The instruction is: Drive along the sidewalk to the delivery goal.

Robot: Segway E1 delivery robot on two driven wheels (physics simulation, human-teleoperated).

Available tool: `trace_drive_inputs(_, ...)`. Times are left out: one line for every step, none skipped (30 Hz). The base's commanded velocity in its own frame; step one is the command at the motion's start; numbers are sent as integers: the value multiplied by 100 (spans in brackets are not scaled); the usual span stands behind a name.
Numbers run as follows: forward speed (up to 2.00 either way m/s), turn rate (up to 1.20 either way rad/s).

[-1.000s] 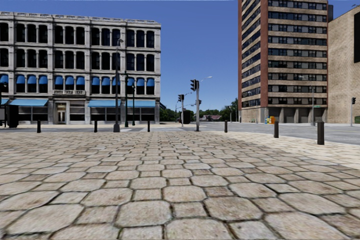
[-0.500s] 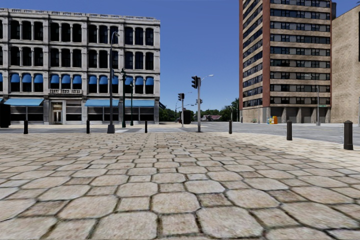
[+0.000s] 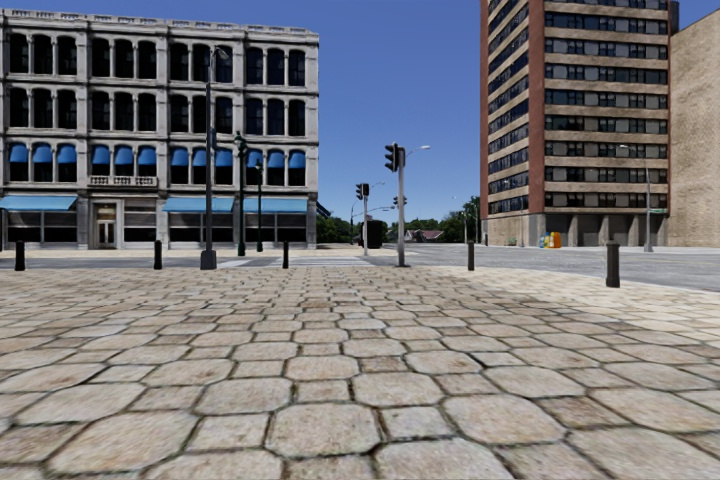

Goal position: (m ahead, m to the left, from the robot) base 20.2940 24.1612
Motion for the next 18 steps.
trace_drive_inputs(200, 0)
trace_drive_inputs(200, 0)
trace_drive_inputs(200, 0)
trace_drive_inputs(200, 0)
trace_drive_inputs(200, 0)
trace_drive_inputs(200, 0)
trace_drive_inputs(200, 0)
trace_drive_inputs(200, 0)
trace_drive_inputs(200, 0)
trace_drive_inputs(200, 0)
trace_drive_inputs(200, 0)
trace_drive_inputs(200, 0)
trace_drive_inputs(200, 0)
trace_drive_inputs(200, 0)
trace_drive_inputs(200, 0)
trace_drive_inputs(200, 0)
trace_drive_inputs(200, 0)
trace_drive_inputs(200, 4)
